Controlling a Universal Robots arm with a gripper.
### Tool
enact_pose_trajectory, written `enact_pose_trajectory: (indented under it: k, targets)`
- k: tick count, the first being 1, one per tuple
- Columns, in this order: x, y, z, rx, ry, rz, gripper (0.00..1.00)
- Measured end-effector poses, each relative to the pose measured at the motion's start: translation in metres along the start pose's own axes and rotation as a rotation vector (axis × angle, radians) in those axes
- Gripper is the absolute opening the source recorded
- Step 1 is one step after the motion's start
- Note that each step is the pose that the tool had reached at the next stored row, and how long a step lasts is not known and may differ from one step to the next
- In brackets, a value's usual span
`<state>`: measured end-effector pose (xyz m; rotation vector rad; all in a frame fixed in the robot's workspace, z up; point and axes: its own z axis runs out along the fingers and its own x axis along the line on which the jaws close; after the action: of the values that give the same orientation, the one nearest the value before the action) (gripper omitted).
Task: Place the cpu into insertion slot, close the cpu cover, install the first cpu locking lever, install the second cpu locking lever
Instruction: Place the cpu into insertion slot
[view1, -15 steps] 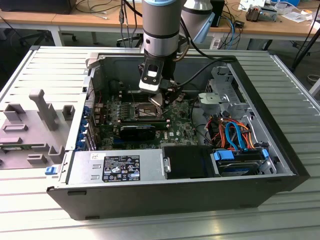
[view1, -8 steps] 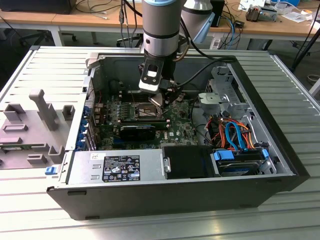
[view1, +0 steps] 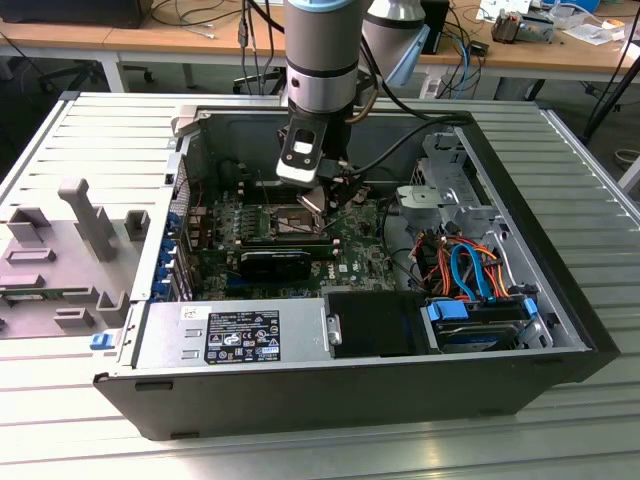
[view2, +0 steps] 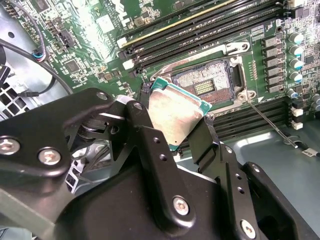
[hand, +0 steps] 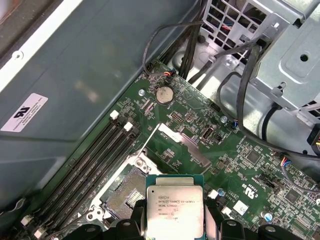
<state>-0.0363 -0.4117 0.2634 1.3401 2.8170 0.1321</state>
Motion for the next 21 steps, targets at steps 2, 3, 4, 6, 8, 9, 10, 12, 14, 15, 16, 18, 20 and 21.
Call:
enact_pose_trajectory:
  k: [2, 3, 4, 6, 8, 9, 10, 12, 14, 15, 16, 18, 20, 21]
  targets:
    - [0.0, 0.0, 0.0001, -0.0001, -0.0006, 0.006, 0.55]
    - [0.0, 0.0, 0.0001, -0.0002, -0.0008, 0.009, 0.55]
    - [0.0, 0.0, 0.0001, -0.0002, -0.0011, 0.012, 0.55]
    - [0.0, 0.0, 0.0001, -0.0003, -0.0014, 0.016, 0.55]
    - [0.0, 0.0, 0.0002, -0.0004, -0.0016, 0.019, 0.55]
    - [0.0, 0.0, 0.0002, -0.0004, -0.0018, 0.021, 0.55]
    - [0.0, 0.0, 0.0002, -0.0004, -0.002, 0.023, 0.55]
    - [0.0, 0.0, 0.0002, -0.0006, -0.0024, 0.028, 0.55]
    - [0.0, 0.0, 0.0003, -0.0007, -0.0027, 0.032, 0.55]
    - [0.0, 0.0, 0.0003, -0.0006, -0.0029, 0.034, 0.55]
    - [0.0, 0.0, 0.0004, -0.0007, -0.003, 0.035, 0.55]
    - [0.0, 0.0, 0.0004, -0.0008, -0.0034, 0.04, 0.55]
    - [0.0, 0.0, 0.0005, -0.0009, -0.0039, 0.046, 0.55]
    - [0.0, 0.0, 0.0005, -0.0009, -0.004, 0.047, 0.55]
